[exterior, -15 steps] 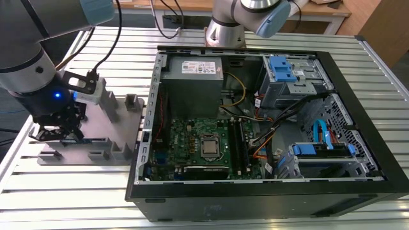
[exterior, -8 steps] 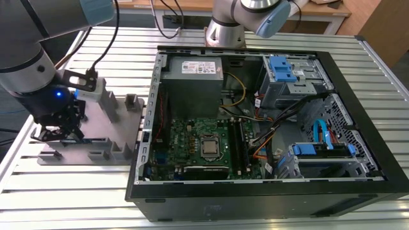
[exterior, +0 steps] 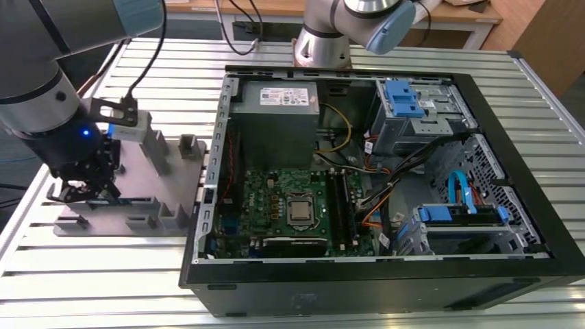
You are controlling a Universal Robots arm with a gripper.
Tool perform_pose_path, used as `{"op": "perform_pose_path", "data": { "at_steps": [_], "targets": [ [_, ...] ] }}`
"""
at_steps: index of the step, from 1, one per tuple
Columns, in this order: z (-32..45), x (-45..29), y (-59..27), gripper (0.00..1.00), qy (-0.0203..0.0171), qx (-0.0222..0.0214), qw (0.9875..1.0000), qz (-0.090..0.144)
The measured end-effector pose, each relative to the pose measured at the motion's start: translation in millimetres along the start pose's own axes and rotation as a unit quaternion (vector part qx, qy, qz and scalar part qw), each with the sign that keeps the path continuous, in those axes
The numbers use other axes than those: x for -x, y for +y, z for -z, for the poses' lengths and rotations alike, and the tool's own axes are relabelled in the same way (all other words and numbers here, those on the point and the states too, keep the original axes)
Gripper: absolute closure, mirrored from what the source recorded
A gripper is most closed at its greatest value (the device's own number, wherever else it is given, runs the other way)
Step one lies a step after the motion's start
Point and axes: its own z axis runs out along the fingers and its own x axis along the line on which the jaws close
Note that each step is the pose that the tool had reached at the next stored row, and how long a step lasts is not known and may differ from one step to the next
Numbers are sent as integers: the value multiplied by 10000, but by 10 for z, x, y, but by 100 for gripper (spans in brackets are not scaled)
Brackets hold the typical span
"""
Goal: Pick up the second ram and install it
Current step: 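Pick up the second ram and move it above second insertion slot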
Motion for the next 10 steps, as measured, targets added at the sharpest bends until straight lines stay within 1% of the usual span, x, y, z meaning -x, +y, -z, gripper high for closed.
{"op": "perform_pose_path", "data": {
  "at_steps": [5,10],
  "targets": [
    [0,0,0,89,-2,-5,9997,261],
    [0,0,0,89,-4,-9,9987,512]
  ]
}}
